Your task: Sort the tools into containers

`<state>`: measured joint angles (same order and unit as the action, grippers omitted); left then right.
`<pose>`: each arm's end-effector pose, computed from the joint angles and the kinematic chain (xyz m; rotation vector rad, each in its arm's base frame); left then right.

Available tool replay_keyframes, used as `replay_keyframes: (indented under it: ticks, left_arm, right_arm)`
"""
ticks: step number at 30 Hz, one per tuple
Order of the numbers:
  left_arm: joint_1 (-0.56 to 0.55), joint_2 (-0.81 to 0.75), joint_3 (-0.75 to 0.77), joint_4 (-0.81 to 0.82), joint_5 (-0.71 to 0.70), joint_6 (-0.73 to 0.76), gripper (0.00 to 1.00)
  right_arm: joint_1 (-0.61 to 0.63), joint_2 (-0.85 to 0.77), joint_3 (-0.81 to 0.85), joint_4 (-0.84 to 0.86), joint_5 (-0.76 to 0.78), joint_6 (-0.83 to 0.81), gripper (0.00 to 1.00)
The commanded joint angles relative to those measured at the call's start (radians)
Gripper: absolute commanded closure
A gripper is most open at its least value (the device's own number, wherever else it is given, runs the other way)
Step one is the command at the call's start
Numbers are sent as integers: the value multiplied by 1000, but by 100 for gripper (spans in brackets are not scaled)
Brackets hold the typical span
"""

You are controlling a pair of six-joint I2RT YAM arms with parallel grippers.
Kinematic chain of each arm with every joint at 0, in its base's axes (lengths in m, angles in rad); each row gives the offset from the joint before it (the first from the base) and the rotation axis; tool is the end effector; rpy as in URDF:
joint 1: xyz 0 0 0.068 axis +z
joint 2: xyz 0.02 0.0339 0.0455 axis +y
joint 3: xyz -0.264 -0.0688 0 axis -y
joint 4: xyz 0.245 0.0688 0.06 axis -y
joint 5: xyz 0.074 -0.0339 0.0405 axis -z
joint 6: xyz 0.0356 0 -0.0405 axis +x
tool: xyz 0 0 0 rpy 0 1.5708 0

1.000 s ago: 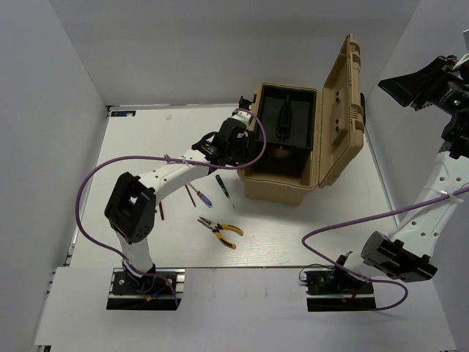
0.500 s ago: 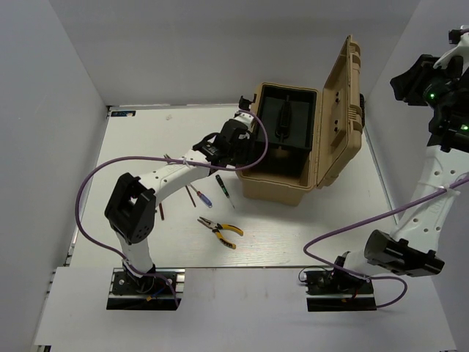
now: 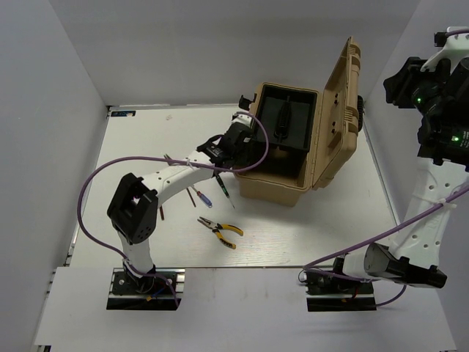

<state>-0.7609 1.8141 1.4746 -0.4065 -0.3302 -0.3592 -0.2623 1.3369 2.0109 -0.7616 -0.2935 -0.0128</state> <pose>0.3076 -0.2769 0.2716 0.2908 2.2578 -0.2072 0.2156 -0.0472 0.5606 -0.0163 1.6547 0.0341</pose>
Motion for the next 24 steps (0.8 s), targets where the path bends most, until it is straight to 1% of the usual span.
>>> replay_keyframes:
  ticks: [1,3,4,6,7,10,13,15,24]
  left_arm:
    - [-15,14,-29,-103,-26,-125,67]
    - [-15,14,-42,-78,-17,-153,69]
    - [-26,14,-51,-78,-17,-177,72]
    - [-26,14,-60,-61,-4,-194,72]
    - [-37,14,-60,-52,-4,-195,74]
    - [-51,14,-60,-43,-4,-218,77]
    - [-72,14,-69,-43,-15,-241,77]
    - [-93,-4,-82,-34,-36,-267,80]
    - [-149,-38,-148,5,-67,-330,81]
  right_arm:
    - [18,-25,-5,22,8,4,57]
    - [32,-30,5,15,7,5,57]
    - [32,-33,6,4,4,4,57]
    - [44,-35,3,2,2,1,57]
    - [47,-38,3,-1,2,1,57]
    - [58,-39,-8,-7,4,-6,57]
    - [72,-48,-31,-4,5,-6,57]
    - [72,-54,-37,-1,5,-6,57]
    - [109,-76,-64,-10,7,-19,57]
